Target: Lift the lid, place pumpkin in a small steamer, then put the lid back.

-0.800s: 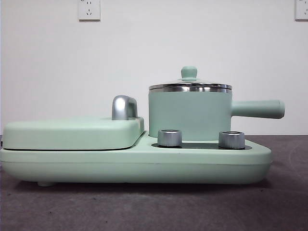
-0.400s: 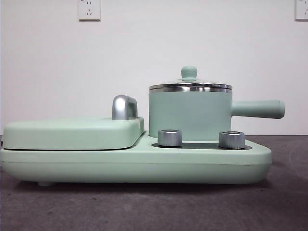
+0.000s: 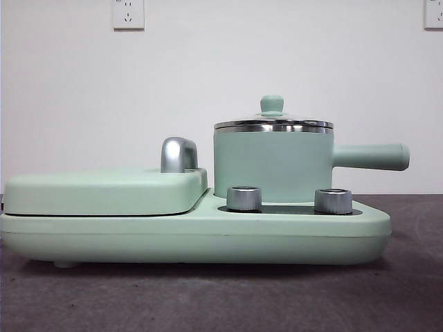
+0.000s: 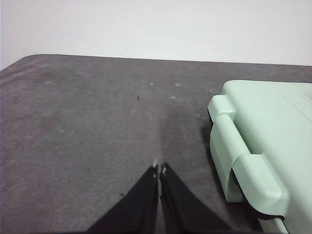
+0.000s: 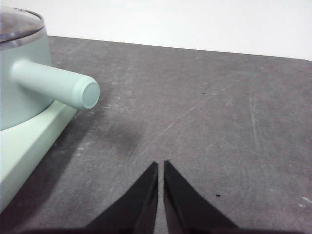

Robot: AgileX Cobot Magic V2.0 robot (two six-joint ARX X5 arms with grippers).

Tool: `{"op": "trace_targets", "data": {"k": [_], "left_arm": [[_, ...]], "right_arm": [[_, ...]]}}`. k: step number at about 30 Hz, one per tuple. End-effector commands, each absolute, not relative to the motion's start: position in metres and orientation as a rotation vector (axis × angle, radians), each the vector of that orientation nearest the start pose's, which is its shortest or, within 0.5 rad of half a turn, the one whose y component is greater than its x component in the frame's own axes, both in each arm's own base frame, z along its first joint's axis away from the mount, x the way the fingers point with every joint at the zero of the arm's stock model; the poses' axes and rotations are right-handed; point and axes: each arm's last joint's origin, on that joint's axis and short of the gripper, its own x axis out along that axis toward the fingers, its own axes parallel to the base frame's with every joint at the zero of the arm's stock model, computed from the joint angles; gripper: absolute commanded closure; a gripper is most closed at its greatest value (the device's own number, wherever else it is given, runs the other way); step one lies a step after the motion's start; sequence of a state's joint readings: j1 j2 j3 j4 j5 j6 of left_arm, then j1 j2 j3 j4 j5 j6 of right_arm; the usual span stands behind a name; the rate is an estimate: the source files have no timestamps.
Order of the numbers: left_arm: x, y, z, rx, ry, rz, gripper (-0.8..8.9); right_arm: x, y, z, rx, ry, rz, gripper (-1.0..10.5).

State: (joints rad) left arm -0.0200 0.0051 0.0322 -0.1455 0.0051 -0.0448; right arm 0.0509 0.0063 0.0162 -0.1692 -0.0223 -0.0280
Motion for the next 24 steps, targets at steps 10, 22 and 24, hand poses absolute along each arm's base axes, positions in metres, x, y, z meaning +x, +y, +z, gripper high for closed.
{"op": "trace_targets", "data": {"k": [10,22,24], "left_arm": [[0.0963,-0.0019,0.1546,-0.037,0.126,-0.021,8.04],[0.0963,-0.0019,0.1546,-0.037,0.126,-0.021,8.04],[0.0963,-0.0019,0.1546,-0.037,0.126,-0.021,8.04]], "right_arm": [[0.0960,0.0054,0.1522,-0.040,0.146,0.072,9.3],[0.0960,0.0054,0.1522,-0.040,0.146,0.072,9.3],[0.0960,0.0054,0.1522,-0.040,0.146,0.072,9.3]]}}
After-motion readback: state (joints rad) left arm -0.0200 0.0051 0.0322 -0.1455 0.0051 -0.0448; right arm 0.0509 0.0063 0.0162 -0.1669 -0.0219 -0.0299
